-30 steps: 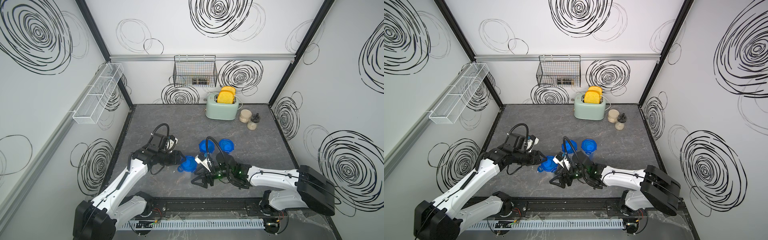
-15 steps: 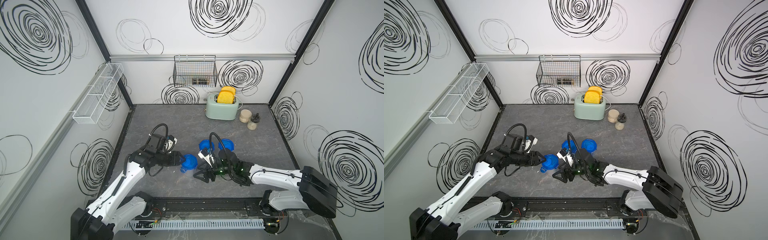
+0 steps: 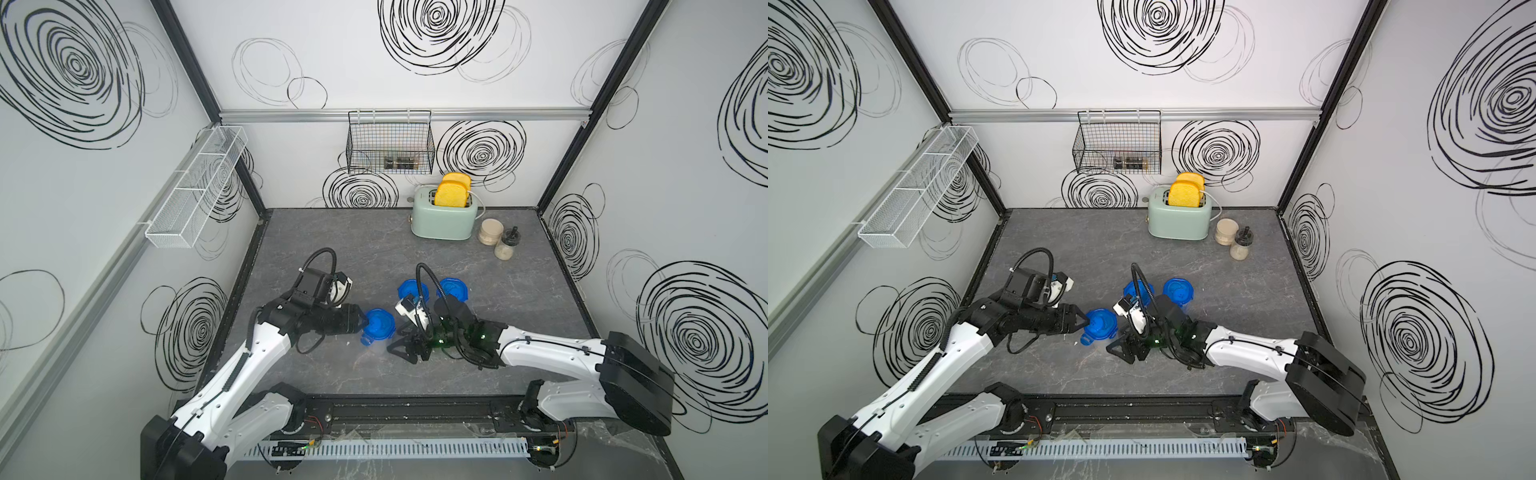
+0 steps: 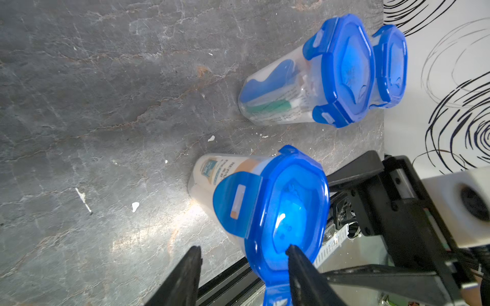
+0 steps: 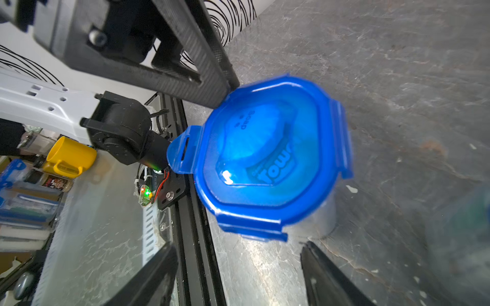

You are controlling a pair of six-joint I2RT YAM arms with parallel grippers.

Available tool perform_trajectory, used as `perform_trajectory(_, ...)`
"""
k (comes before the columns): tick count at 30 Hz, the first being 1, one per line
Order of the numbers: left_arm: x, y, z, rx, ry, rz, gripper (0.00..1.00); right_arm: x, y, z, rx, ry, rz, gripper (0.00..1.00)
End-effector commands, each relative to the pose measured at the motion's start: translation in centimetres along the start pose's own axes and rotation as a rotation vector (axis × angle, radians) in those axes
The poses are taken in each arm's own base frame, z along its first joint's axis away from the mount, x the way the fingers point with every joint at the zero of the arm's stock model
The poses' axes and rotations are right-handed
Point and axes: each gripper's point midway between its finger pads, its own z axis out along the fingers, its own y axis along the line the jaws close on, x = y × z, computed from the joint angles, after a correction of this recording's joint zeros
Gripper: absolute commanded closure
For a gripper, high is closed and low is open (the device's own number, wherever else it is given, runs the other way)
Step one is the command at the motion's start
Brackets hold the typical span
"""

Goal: Take out toiletry kits
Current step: Adjust the container at the center of the board, then unfasten the latch on the container.

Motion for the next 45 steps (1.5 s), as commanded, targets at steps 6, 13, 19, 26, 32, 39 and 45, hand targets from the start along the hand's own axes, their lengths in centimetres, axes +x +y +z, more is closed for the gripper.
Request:
perform_trajectory(6,0.5,-2.5,0.4,0.101,0.021,0.038,0.43,-2.5,1.2,0.1,-0.035,-0.026,-0.057,0.25)
perform_trajectory(13,0.2,-2.0,1.2,0.083,0.026,0.035,0.46,-2.1,3.3,0.6,-0.100,-0.017,-0.083,0.26)
perform_trajectory(19,-0.4,-1.9,1.7,0.071,0.026,0.046,0.46,-1.0,4.7,1.1,-0.143,-0.004,-0.093,0.27)
perform_trajectory(26,-0.7,-1.8,2.0,0.065,0.032,0.063,0.46,0.2,5.7,1.6,-0.170,0.011,-0.094,0.27)
perform_trajectory(32,-0.8,-1.2,1.6,0.025,0.016,0.058,0.41,1.1,5.4,1.8,-0.158,0.028,-0.091,0.26)
perform_trajectory(39,-3.0,-0.1,-2.5,-0.131,-0.102,0.059,0.36,2.3,4.4,0.5,-0.128,0.024,-0.097,0.24)
perform_trajectory(45,-3.7,-3.9,-4.1,0.064,-0.181,0.074,0.41,2.5,2.9,-1.1,-0.098,-0.012,-0.071,0.24)
